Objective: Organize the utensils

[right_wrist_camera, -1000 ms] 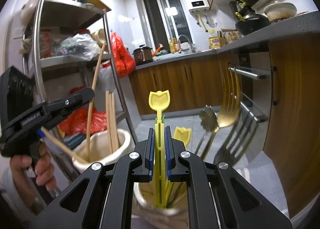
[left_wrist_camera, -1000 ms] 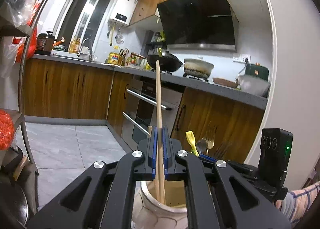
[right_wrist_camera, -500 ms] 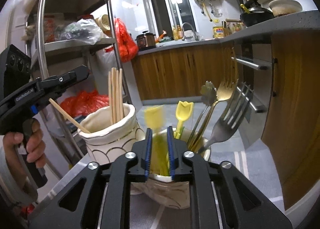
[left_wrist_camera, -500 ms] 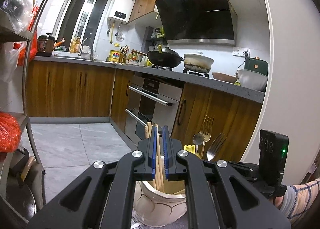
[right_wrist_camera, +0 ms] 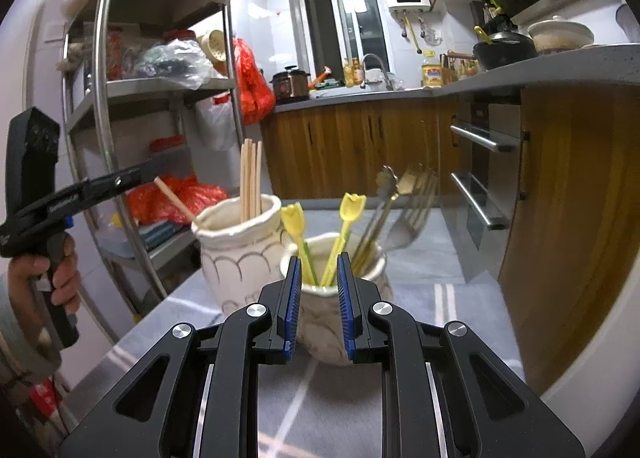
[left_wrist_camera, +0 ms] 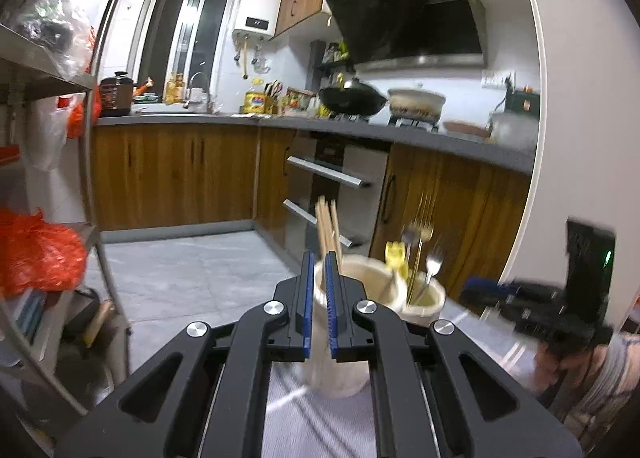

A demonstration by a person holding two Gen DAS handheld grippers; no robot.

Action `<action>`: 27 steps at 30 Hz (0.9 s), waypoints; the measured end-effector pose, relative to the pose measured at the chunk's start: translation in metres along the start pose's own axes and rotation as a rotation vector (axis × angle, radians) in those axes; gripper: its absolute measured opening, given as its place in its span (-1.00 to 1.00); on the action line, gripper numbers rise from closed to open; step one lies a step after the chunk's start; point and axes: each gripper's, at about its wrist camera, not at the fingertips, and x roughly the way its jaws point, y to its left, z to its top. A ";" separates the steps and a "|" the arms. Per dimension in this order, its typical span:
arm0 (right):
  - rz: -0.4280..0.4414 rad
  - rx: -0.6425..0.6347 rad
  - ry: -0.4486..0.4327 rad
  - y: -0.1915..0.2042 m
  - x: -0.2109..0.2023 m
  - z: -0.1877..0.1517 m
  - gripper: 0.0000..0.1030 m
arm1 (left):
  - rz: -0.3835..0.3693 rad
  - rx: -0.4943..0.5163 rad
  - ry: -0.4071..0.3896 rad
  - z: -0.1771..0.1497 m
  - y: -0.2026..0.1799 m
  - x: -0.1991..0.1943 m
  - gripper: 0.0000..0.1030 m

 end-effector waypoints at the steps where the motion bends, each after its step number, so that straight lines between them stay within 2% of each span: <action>1: -0.008 0.000 0.003 -0.001 -0.002 -0.001 -0.63 | 0.013 0.012 0.009 -0.004 -0.003 -0.002 -0.89; 2: -0.018 -0.001 0.001 -0.001 -0.004 -0.003 -0.62 | 0.036 0.035 0.024 -0.011 -0.009 -0.005 -0.89; 4: -0.044 -0.003 -0.005 -0.004 -0.009 -0.006 -0.41 | 0.064 0.062 0.042 -0.022 -0.019 -0.008 -0.84; 7: -0.065 0.001 -0.009 -0.008 -0.015 -0.011 -0.28 | 0.077 0.073 0.045 -0.036 -0.032 -0.012 -0.25; 8: -0.070 -0.002 -0.009 -0.008 -0.017 -0.012 -0.24 | 0.085 0.078 0.040 -0.040 -0.037 -0.014 0.00; 9: -0.075 -0.006 -0.010 -0.010 -0.018 -0.014 -0.08 | 0.093 0.082 0.035 -0.043 -0.040 -0.014 0.14; 10: -0.076 -0.010 -0.014 -0.010 -0.021 -0.015 0.12 | 0.098 0.082 0.035 -0.046 -0.043 -0.014 0.20; 13: -0.078 -0.022 -0.020 -0.013 -0.026 -0.018 0.48 | 0.104 0.072 0.045 -0.053 -0.048 -0.011 0.44; 16: -0.090 -0.039 -0.027 -0.015 -0.029 -0.020 0.74 | 0.127 0.078 0.043 -0.057 -0.055 -0.007 0.69; 17: -0.090 -0.042 -0.031 -0.016 -0.030 -0.022 0.78 | 0.139 0.080 0.038 -0.058 -0.057 -0.006 0.81; 20: -0.100 -0.050 -0.037 -0.017 -0.030 -0.023 0.85 | 0.141 0.063 0.032 -0.060 -0.059 -0.006 0.89; 27: -0.099 -0.043 -0.052 -0.020 -0.029 -0.026 0.89 | 0.158 0.053 0.046 -0.065 -0.057 -0.003 0.89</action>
